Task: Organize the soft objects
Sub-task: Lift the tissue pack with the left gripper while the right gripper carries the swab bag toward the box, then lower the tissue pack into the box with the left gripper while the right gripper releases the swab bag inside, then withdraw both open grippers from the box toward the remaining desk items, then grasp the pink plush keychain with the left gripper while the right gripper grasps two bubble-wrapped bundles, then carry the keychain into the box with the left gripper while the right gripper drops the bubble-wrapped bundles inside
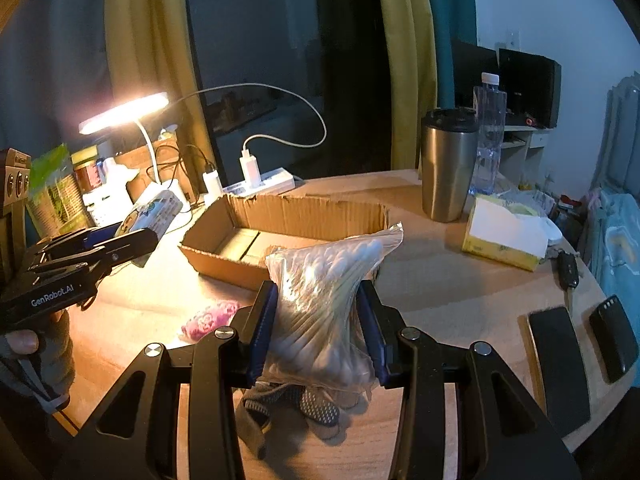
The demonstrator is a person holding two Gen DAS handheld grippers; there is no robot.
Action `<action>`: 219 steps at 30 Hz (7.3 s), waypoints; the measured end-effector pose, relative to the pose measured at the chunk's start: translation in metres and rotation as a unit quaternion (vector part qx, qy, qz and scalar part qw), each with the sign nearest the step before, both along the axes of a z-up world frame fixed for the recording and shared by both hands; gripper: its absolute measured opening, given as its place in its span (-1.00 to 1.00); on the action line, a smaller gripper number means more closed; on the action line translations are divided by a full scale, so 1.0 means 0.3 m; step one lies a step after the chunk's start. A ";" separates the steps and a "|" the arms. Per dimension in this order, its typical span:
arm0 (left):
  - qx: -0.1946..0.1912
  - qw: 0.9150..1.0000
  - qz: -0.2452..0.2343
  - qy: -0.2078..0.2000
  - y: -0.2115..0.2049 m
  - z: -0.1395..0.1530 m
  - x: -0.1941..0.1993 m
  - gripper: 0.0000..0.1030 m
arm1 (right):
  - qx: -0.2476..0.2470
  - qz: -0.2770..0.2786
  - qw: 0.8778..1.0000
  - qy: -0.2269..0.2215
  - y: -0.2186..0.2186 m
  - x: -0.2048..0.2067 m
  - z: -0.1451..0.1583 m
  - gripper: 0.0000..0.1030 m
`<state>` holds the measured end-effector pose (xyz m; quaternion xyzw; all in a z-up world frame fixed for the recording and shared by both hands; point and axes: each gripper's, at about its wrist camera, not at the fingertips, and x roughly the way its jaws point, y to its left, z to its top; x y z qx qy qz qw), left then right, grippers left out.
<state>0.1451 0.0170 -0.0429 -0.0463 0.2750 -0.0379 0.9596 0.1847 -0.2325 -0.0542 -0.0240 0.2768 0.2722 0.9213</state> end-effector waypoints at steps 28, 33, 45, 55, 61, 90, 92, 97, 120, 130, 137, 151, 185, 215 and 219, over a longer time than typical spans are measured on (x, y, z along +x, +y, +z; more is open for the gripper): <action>-0.020 0.999 0.036 -0.020 0.102 0.015 0.202 -0.07 | 0.004 0.005 1.000 -0.016 0.099 0.222 0.047 -0.16; -0.022 0.999 0.046 -0.001 0.127 -0.041 0.253 -0.07 | 0.002 0.002 1.000 -0.007 0.121 0.275 0.013 -0.16; -0.020 0.998 0.048 0.042 0.133 -0.163 0.348 -0.07 | -0.005 -0.001 1.000 0.024 0.150 0.381 -0.087 -0.16; -0.020 0.996 0.044 0.075 0.121 -0.234 0.405 -0.05 | -0.027 -0.018 0.999 0.036 0.158 0.429 -0.139 0.14; -0.026 0.995 0.045 0.082 0.124 -0.245 0.411 0.00 | -0.031 -0.046 0.998 0.031 0.118 0.444 -0.139 0.14; -0.015 0.998 0.028 0.051 0.065 -0.152 0.299 0.27 | -0.037 -0.038 0.998 0.030 0.117 0.343 -0.110 0.18; -0.016 0.998 0.028 0.047 0.061 -0.141 0.283 0.33 | -0.037 -0.034 0.998 0.027 0.123 0.320 -0.098 0.19; -0.021 0.999 0.025 0.037 0.055 -0.115 0.238 0.35 | -0.040 -0.027 0.999 0.020 0.132 0.270 -0.075 0.19; -0.033 0.999 0.028 0.016 0.079 -0.100 0.044 0.38 | -0.054 -0.013 0.998 0.014 0.181 0.074 -0.066 0.18; -0.042 0.998 0.036 0.027 0.103 -0.155 -0.009 0.38 | -0.068 -0.002 0.997 0.033 0.212 0.043 -0.141 0.18; -0.050 0.997 0.039 0.032 0.131 -0.186 -0.030 0.39 | -0.079 0.004 0.996 0.047 0.249 0.034 -0.180 0.19; -0.061 0.995 0.047 0.063 0.183 -0.254 0.000 0.39 | -0.084 0.031 0.992 0.093 0.314 0.096 -0.272 0.42; 0.004 0.988 0.008 0.151 -0.034 -0.348 0.164 0.39 | -0.006 0.045 0.997 0.065 0.108 0.129 -0.223 0.09; -0.042 0.993 -0.003 0.109 0.008 -0.231 0.117 -0.13 | 0.015 0.025 0.999 0.028 0.035 0.103 -0.133 0.09; -0.043 0.995 0.001 0.093 0.029 -0.199 0.109 -0.13 | 0.012 0.027 0.999 0.022 0.048 0.095 -0.114 0.09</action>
